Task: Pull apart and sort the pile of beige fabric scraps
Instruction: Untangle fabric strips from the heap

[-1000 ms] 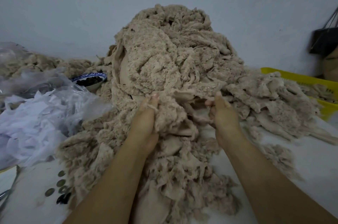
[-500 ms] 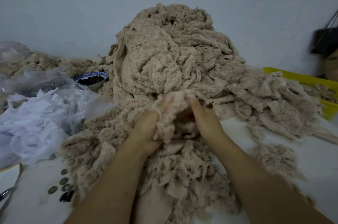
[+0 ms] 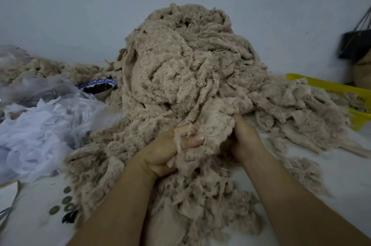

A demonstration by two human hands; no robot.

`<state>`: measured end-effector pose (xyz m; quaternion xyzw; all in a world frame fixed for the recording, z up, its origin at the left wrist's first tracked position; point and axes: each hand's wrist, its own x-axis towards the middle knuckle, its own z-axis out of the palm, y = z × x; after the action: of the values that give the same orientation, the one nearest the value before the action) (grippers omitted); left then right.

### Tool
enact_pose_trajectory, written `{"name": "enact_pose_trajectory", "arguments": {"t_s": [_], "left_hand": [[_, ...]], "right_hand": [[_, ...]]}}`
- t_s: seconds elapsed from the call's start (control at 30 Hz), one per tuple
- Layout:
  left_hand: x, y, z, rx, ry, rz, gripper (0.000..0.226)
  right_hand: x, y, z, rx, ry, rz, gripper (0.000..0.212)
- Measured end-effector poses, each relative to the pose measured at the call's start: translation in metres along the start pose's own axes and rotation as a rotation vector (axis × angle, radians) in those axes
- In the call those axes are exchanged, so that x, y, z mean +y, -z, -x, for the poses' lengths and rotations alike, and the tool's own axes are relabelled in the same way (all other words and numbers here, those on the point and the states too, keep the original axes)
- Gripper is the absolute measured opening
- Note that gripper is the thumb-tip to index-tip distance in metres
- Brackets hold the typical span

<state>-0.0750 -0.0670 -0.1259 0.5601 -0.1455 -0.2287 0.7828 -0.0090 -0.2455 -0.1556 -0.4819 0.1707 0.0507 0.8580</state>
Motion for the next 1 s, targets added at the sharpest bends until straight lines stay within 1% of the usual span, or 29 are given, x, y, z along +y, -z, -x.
{"name": "enact_pose_trajectory", "arguments": {"t_s": [0.03, 0.07, 0.1, 0.17, 0.2, 0.27, 0.33, 0.4, 0.47, 0.57, 0.63, 0.67, 0.73, 0.8, 0.83, 0.9, 0.97, 1.0], "left_hand": [[0.002, -0.001, 0.001, -0.035, -0.006, 0.076, 0.058], [0.003, 0.0, 0.0, -0.048, -0.019, 0.146, 0.056], [0.003, 0.0, -0.002, -0.023, -0.025, 0.213, 0.051], [0.005, 0.001, -0.007, 0.105, -0.035, 0.306, 0.037], [0.005, 0.002, -0.011, 0.178, -0.048, 0.346, 0.035], [0.006, 0.005, -0.017, 0.311, -0.094, 0.466, 0.041], [0.006, 0.009, -0.021, 0.388, -0.15, 0.604, 0.038], [0.005, 0.009, -0.024, 0.41, -0.146, 0.644, 0.027], [0.002, 0.007, -0.027, 0.401, -0.067, 0.604, 0.025], [0.0, -0.001, -0.026, 0.309, 0.083, 0.527, 0.027], [0.002, -0.004, -0.026, 0.273, 0.139, 0.456, 0.035], [0.003, -0.006, -0.025, 0.257, 0.14, 0.404, 0.039], [0.002, -0.008, -0.025, 0.278, 0.117, 0.264, 0.044], [0.0, -0.01, -0.024, 0.336, 0.085, 0.147, 0.041], [0.0, -0.01, -0.023, 0.337, 0.077, 0.086, 0.04], [-0.002, -0.01, -0.021, 0.293, 0.082, -0.017, 0.038], [-0.001, -0.008, -0.016, 0.202, 0.079, -0.028, 0.029], [-0.001, -0.006, -0.013, 0.135, 0.064, -0.01, 0.028]], "right_hand": [[-0.001, 0.0, -0.001, 0.008, 0.007, -0.014, 0.03], [-0.002, -0.001, -0.002, 0.0, 0.017, -0.039, 0.027], [-0.002, -0.002, -0.002, -0.02, 0.026, -0.067, 0.028], [-0.001, -0.004, 0.0, -0.099, 0.026, -0.11, 0.032], [0.0, -0.006, 0.001, -0.155, 0.025, -0.124, 0.032], [0.002, -0.011, 0.006, -0.244, 0.026, -0.129, 0.03], [0.004, -0.015, 0.01, -0.274, 0.024, -0.101, 0.031], [0.005, -0.017, 0.014, -0.266, 0.044, -0.082, 0.043], [0.005, -0.018, 0.014, -0.264, 0.07, -0.068, 0.045], [0.007, -0.017, 0.014, -0.269, 0.068, -0.06, 0.038], [0.008, -0.016, 0.012, -0.264, 0.089, -0.052, 0.034], [0.008, -0.016, 0.012, -0.255, 0.101, -0.039, 0.033], [0.007, -0.017, 0.013, -0.207, 0.102, -0.013, 0.032], [0.007, -0.017, 0.011, -0.154, 0.084, 0.005, 0.032], [0.008, -0.017, 0.012, -0.138, 0.077, 0.016, 0.031], [0.011, -0.018, 0.011, -0.116, 0.062, 0.046, 0.028], [0.007, -0.013, 0.007, -0.066, 0.05, 0.02, 0.027], [0.001, -0.008, 0.005, -0.038, 0.049, -0.039, 0.028]]}}
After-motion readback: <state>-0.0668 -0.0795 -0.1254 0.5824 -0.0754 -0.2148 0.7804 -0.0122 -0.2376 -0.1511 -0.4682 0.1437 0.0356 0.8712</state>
